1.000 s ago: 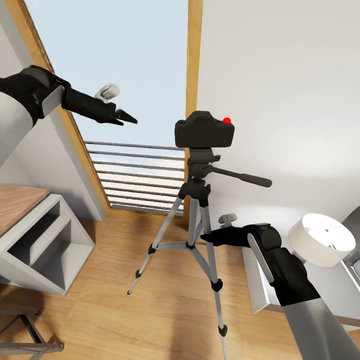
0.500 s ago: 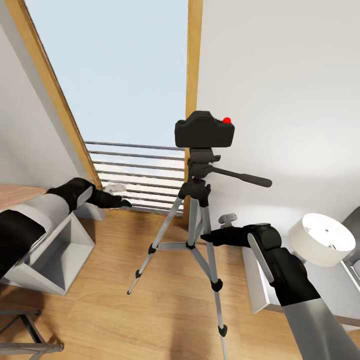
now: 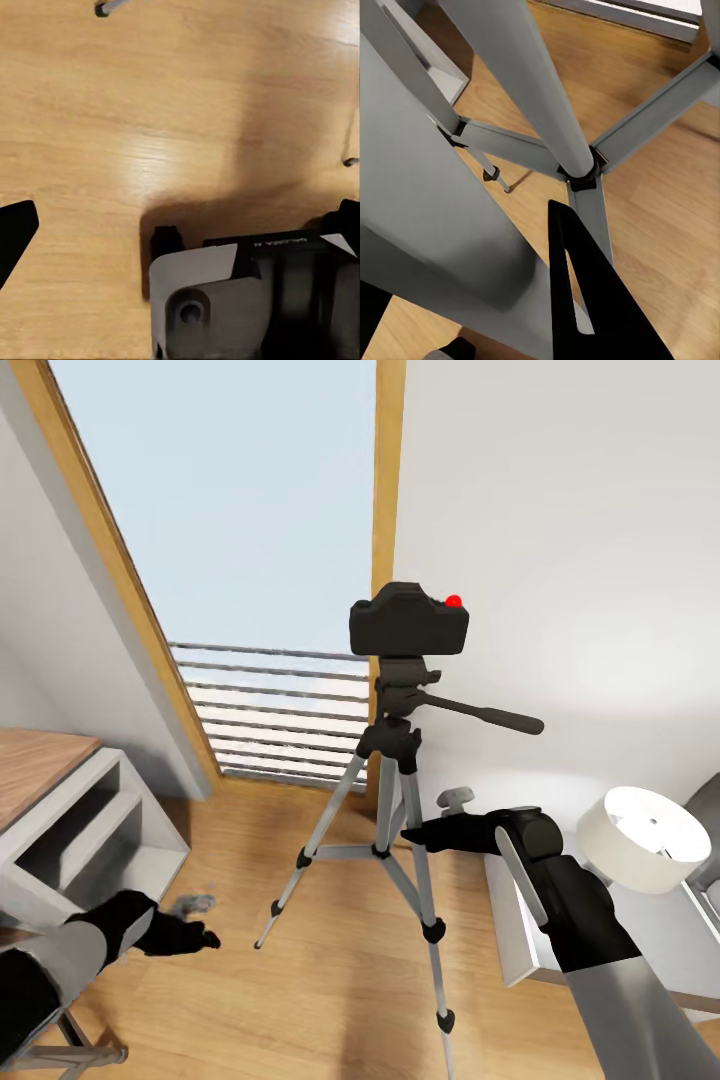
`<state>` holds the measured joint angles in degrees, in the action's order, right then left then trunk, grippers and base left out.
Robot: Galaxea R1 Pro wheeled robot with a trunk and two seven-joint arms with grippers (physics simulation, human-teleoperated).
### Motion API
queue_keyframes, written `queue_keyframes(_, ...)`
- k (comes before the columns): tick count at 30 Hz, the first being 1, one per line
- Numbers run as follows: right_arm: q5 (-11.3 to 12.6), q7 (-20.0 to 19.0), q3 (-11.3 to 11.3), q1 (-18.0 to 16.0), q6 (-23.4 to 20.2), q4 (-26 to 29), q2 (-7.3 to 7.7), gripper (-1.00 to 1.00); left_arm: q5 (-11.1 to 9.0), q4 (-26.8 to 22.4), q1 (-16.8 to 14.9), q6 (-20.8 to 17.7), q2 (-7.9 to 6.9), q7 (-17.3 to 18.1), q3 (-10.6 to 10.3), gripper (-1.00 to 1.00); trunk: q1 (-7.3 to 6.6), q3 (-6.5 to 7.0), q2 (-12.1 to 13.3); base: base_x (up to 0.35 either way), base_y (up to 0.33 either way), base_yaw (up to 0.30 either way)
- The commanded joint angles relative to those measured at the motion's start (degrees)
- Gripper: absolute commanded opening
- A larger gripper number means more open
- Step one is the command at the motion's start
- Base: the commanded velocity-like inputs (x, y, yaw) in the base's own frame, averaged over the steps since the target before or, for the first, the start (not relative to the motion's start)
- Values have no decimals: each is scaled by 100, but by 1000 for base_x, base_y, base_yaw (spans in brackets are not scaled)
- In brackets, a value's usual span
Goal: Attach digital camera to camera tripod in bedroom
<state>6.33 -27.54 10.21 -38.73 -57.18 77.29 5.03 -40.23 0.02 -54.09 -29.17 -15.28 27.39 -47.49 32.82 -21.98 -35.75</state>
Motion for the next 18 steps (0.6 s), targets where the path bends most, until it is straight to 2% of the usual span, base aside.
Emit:
queue_keyframes(1, -27, 28, 7, -3, -30, -197, 7, -100, -172, -2, 347, 32, 1, 7, -13, 100, 2, -7, -6, 0, 0, 0)
queue_keyframes(2, -26, 27, 7, -3, -30, -197, 7, -100, -291, -2, 690, 126, 11, -6, -13, 100, 2, -7, -6, 0, 0, 0)
queue_keyframes(3, -26, 26, 7, -3, -30, -197, 7, -100, -358, -2, 858, 189, 21, -11, -14, 100, 2, -7, -6, 0, 0, 0)
queue_keyframes(5, -23, 23, 7, -4, -30, -200, 7, -100, -736, -2, 1540, 549, 67, -58, -14, 100, 2, -7, -6, 0, 0, 0)
queue_keyframes(6, -22, 22, 7, -4, -30, -201, 7, -100, -868, -2, 1709, 659, 78, -78, -14, 100, 2, -7, -6, 0, 0, 0)
queue_keyframes(7, -20, 23, 7, -3, -30, -203, 7, -100, -1166, -2, 2029, 888, 97, -138, -14, 100, 2, -7, -6, 0, 0, 0)
queue_keyframes(8, -20, 22, 7, -3, -30, -204, 7, -100, -1331, -2, 2179, 1006, 109, -182, -14, 100, 2, -7, -6, 0, 0, 0)
queue_keyframes(10, -18, 22, 7, -3, -30, -205, 7, -100, -2052, -5, 2703, 1469, 225, -487, -15, 100, 2, -7, -6, 0, 0, 0)
queue_keyframes(11, -18, 22, 7, -3, -30, -205, 7, -100, -2217, -6, 2812, 1577, 271, -598, -15, 100, 2, -7, -6, 0, 0, 0)
queue_keyframes(12, -18, 21, 7, -3, -30, -205, 7, -100, -2497, -6, 3006, 1788, 382, -845, -15, 100, 2, -7, -6, 0, 0, 0)
queue_keyframes(13, -18, 21, 7, -3, -30, -205, 7, -100, -2603, -7, 3091, 1892, 440, -986, -15, 100, 2, -7, -6, 0, 0, 0)
queue_keyframes(14, -18, 21, 7, -5, -30, -204, 7, -100, -2758, -7, 3236, 2097, 553, -1304, -15, 100, 2, -7, -6, 0, 0, 0)
queue_keyframes(15, -16, 21, 7, -6, -30, -204, 5, -100, -2822, -6, 3295, 2196, 604, -1485, -15, 100, 2, -7, -6, 0, 0, 0)
queue_keyframes(16, -16, 21, 7, -5, -32, -205, 6, -100, -2924, -6, 3382, 2350, 688, -1881, -15, 100, 2, -7, -6, 0, 0, 0)
queue_keyframes(17, -17, 21, 7, -4, -35, -205, 6, -100, -3035, -9, 3458, 2490, 796, -2505, -15, 100, 2, -7, -6, 0, 0, 0)
queue_keyframes(18, -17, 21, 7, -5, -36, -205, 6, -100, -3072, -9, 3474, 2519, 833, -2694, -15, 100, 2, -7, -6, 0, 0, 0)
